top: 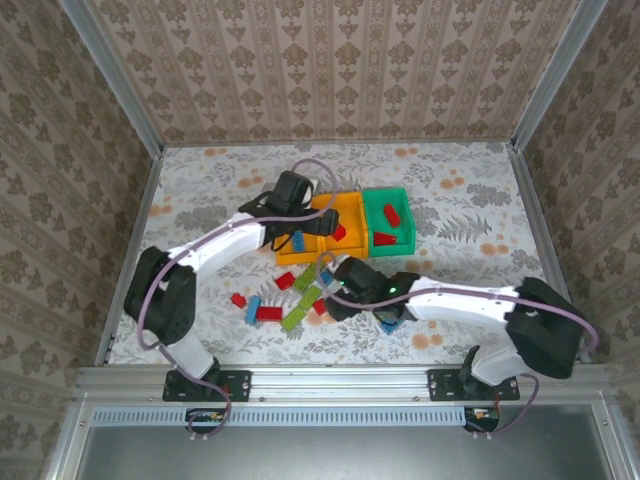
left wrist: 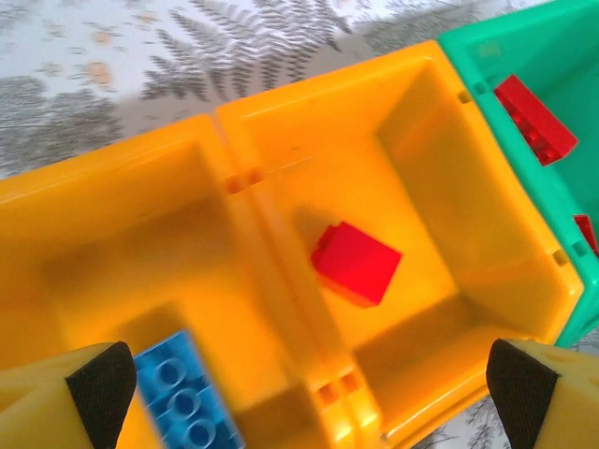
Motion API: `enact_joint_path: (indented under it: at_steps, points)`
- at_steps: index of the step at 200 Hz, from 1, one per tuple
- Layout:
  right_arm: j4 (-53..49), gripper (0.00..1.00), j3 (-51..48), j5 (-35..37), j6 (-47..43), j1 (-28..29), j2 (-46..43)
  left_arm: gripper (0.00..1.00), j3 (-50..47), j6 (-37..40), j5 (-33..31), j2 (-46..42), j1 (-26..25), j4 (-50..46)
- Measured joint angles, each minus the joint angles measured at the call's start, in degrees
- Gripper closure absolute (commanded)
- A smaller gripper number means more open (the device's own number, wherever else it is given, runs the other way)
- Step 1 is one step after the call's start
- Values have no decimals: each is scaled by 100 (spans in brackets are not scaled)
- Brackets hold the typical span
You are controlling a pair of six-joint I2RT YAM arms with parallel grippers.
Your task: Sort the legos into containers by color
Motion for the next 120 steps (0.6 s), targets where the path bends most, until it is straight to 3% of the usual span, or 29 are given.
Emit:
enact_joint_path:
  at_steps: [52,91,120]
  points:
    - [-186,21,780,72,0,575,1040,0,-1058,-50,-463,-1143,345,-44]
    - [-267,35,968,107,15,573,1408,0,-1552,-72,-579,-1626,693,-162]
    - [-382,39,1093,225,28,573,1665,0,-1773,-111,-599,-1812,789,-195]
